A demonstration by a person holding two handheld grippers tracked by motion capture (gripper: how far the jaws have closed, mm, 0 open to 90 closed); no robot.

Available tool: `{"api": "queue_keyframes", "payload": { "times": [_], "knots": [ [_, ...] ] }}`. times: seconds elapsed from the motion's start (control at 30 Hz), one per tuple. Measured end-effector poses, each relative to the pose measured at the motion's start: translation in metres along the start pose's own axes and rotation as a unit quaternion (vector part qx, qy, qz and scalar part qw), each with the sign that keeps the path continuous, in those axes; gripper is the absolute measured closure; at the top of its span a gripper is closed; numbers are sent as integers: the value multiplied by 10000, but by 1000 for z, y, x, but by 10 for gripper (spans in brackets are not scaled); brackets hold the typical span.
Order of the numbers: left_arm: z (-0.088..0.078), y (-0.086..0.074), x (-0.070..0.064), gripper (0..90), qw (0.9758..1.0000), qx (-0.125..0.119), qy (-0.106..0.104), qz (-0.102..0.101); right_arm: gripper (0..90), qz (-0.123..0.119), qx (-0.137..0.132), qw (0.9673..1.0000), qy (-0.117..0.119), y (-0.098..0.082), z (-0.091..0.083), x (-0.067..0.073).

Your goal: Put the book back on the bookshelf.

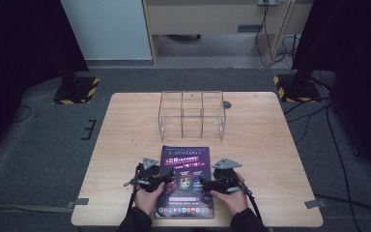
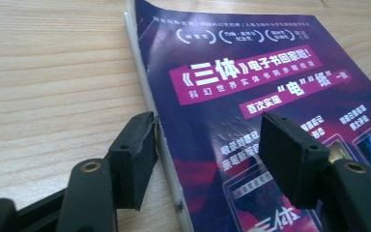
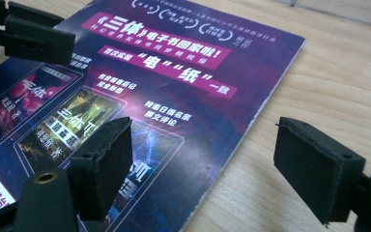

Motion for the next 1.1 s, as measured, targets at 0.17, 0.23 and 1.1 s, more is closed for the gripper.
{"api": "queue_keyframes", "payload": {
  "times": [0.17, 0.23, 1.1],
  "knots": [
    [0, 0, 0, 370, 10000, -16, -3, -83, 222, 2, 25, 10000, 29, -2, 2, 2],
    [0, 0, -1, 370, 10000, -25, 6, -92, 225, 5, 42, 10000, 49, -3, 4, 3],
    [0, -3, -2, 363, 9995, -231, 29, -210, 226, 47, 20, 9999, 129, -9, 10, 9]
  ]
}}
Point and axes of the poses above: each handheld gripper's, and its own axes: z roughly forward along the jaws, y roughly out of its top, x roughly to its left, the point moved 5 cm from there along z, roughly forward along the jaws, and after that the axes turned 4 degrees about -x, right-handed, at the moved point
